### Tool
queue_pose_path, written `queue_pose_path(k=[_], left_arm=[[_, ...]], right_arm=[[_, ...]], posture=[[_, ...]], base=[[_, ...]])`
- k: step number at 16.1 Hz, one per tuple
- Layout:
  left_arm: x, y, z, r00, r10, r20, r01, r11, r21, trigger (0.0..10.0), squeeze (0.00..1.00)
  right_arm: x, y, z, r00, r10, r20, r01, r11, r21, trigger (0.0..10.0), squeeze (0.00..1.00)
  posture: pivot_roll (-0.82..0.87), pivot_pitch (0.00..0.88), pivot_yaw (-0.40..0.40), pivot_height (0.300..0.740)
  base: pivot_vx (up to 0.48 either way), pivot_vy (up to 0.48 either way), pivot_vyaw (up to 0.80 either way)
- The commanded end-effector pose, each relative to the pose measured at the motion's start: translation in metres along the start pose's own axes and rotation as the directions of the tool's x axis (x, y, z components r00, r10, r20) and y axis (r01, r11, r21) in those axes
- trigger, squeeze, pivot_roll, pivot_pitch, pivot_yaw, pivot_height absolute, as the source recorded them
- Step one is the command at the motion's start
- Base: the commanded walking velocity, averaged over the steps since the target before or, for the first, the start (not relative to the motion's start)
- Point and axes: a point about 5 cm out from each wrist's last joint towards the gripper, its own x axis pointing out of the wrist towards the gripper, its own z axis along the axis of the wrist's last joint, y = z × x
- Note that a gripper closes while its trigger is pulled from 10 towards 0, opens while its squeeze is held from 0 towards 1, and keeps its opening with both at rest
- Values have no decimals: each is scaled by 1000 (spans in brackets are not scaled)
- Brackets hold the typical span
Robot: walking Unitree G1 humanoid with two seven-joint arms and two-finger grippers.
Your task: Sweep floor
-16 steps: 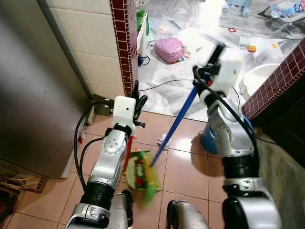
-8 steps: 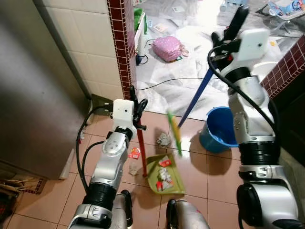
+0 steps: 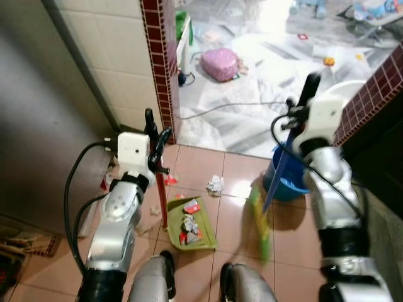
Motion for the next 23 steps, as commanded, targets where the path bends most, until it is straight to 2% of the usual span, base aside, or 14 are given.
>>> queue_pose_path(k=[1,4,6,8,10,11,12,20,23], left_arm=[[-1,-7,8,998,-46,35,48,998,-33,10000,0],[-2,-13,10,997,-75,24,76,997,-34,10000,0],[0,-20,12,994,-100,30,101,994,-35,10000,0],[0,-22,12,994,-106,30,107,993,-51,10000,0],[0,-23,13,994,-110,28,112,992,-53,10000,0],[1,-23,13,993,-115,27,116,992,-54,10000,0],[1,-22,13,993,-115,26,116,992,-54,10000,0],[0,-21,12,993,-113,21,114,992,-58,10000,0],[0,-21,12,993,-114,23,115,992,-58,10000,0]], right_arm=[[0,1,-1,1000,-15,-5,15,1000,25,10000,0],[0,5,-8,999,-27,-26,28,999,31,10000,0],[0,1,-12,996,-62,-60,65,997,50,10000,0],[-2,-4,-16,994,-83,-77,86,996,37,10000,0],[-3,-10,-18,989,-115,-90,116,993,5,10000,0],[-4,-18,-22,980,-165,-111,157,985,-74,10000,0],[-5,-19,-23,978,-176,-115,167,982,-84,10000,0],[-3,-19,-24,976,-180,-119,169,981,-95,10000,0],[-5,-18,-26,978,-170,-120,158,983,-98,10000,0]], posture=[[-17,142,5,740],[-12,142,5,740],[-12,144,3,740],[-12,144,3,740],[-22,148,3,740],[-24,149,2,740],[-24,149,2,740],[-25,154,-2,740],[-29,150,-2,740]], base=[[0,0,-800],[0,0,-267],[0,0,0],[0,0,-800],[0,0,-800],[0,0,-800],[0,0,-800],[0,-279,-798],[0,-278,0]])
